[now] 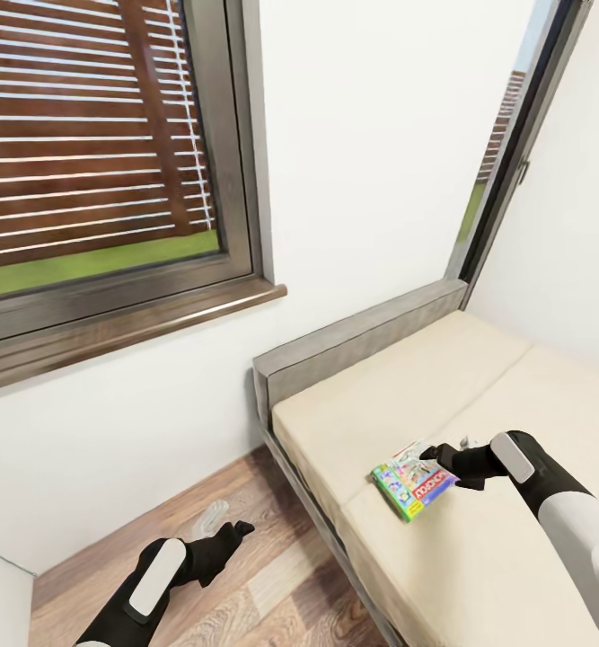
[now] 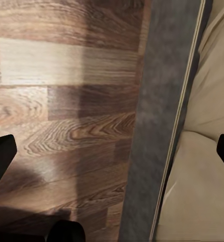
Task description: Put all the toys in the child's room - the three board games (two on the bed and one on the table), the two jigsaw puzzles on the table, and the tennis ball on the table - inside the toy box on the table in the child's room.
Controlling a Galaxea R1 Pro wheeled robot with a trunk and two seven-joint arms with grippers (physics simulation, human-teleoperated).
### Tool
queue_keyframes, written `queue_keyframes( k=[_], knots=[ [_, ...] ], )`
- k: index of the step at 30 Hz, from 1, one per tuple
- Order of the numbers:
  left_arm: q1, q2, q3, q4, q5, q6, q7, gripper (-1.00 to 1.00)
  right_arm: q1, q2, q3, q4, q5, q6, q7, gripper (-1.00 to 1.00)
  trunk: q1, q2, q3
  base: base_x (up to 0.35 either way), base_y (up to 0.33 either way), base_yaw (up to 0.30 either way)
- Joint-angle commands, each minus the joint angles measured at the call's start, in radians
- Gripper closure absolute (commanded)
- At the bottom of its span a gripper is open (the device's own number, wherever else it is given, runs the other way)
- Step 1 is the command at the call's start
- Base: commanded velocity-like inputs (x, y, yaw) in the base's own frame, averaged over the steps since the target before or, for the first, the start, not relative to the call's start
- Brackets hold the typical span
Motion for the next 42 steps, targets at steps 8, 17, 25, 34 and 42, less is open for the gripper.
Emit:
queue_keyframes(
  k=[8, 17, 25, 34, 42],
  knots=[
    [0.0, 0.0, -0.001, -0.002, 0.011, 0.002, 0.009, -1.0, -0.001, -0.001, 0.005, -0.001, -0.002, 0.003, 0.0, -1.0, 0.0, 0.0, -0.001, 0.0, 0.0, -0.189],
    [0.0, 0.0, -0.001, -0.002, 0.011, 0.002, 0.009, -1.0, -0.001, 0.0, 0.005, -0.001, -0.002, 0.003, 0.0, -1.0, 0.0, 0.0, -0.001, 0.0, 0.0, -0.065],
    [0.0, 0.0, -0.001, -0.002, 0.011, 0.002, 0.009, -1.0, -0.001, -0.001, 0.005, -0.001, -0.002, 0.002, 0.0, -1.0, 0.0, 0.0, -0.001, 0.0, 0.0, -0.018],
    [0.0, 0.0, -0.001, -0.001, 0.011, 0.002, 0.009, -1.0, -0.001, 0.0, 0.005, -0.001, -0.002, 0.002, 0.0, -1.0, 0.0, 0.0, -0.001, 0.0, 0.0, -0.006],
    [0.0, 0.0, -0.001, -0.001, 0.011, 0.002, 0.009, -1.0, 0.0, 0.005, 0.007, 0.0, -0.002, 0.003, 0.0, -1.0, 0.0, 0.0, -0.001, 0.0, 0.0, -0.002]
  ],
)
